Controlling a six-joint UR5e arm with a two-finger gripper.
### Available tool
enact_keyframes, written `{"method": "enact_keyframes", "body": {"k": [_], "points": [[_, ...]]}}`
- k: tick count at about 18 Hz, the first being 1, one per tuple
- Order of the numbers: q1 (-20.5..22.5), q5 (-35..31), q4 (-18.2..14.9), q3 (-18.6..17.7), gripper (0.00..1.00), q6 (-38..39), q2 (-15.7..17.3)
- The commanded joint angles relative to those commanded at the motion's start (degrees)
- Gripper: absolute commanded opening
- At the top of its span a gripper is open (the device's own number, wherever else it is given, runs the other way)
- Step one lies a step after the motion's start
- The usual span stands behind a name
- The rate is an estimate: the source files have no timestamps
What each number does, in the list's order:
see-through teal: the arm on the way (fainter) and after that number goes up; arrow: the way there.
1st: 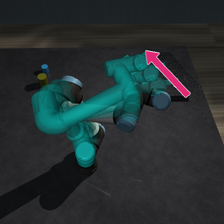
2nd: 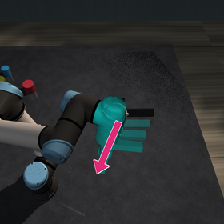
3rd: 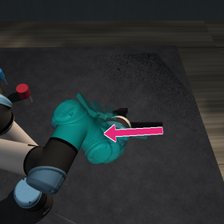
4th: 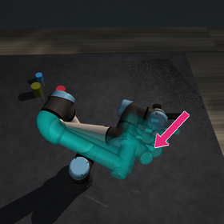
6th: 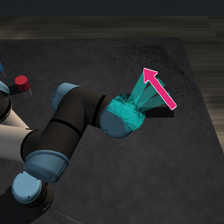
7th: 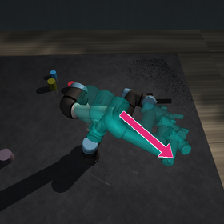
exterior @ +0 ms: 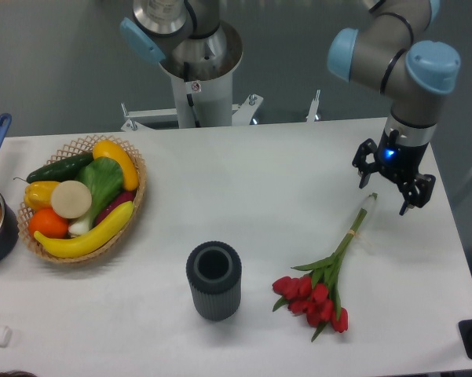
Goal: Pick up the flowers from the table
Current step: 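Move the open gripper down toward the stems of the red tulips, then close the gripper around the tulip stems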
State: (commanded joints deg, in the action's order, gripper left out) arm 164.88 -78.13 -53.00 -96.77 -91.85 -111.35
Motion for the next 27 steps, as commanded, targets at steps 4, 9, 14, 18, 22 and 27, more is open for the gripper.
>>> {"method": "enact_keyframes", "body": {"k": [4,9,14,18,22,27], "points": [[-1.23,0.26,0.09,0.7,1.0,3.07,-1.58],[-2.72,0.35,2.37,0.61,1.0,5.79,-3.69],[-4.83,0.0,5.1,1.05,1.0,9.58,-6.42],[-5.36,0.0,5.27,1.23,1.0,10.54,-7.3],[-6.15,-0.35,5.8,0.53,1.0,10.46,-7.56],[-6.86,-1.31,5.8,1.66,1.0,9.93,-10.28]]}}
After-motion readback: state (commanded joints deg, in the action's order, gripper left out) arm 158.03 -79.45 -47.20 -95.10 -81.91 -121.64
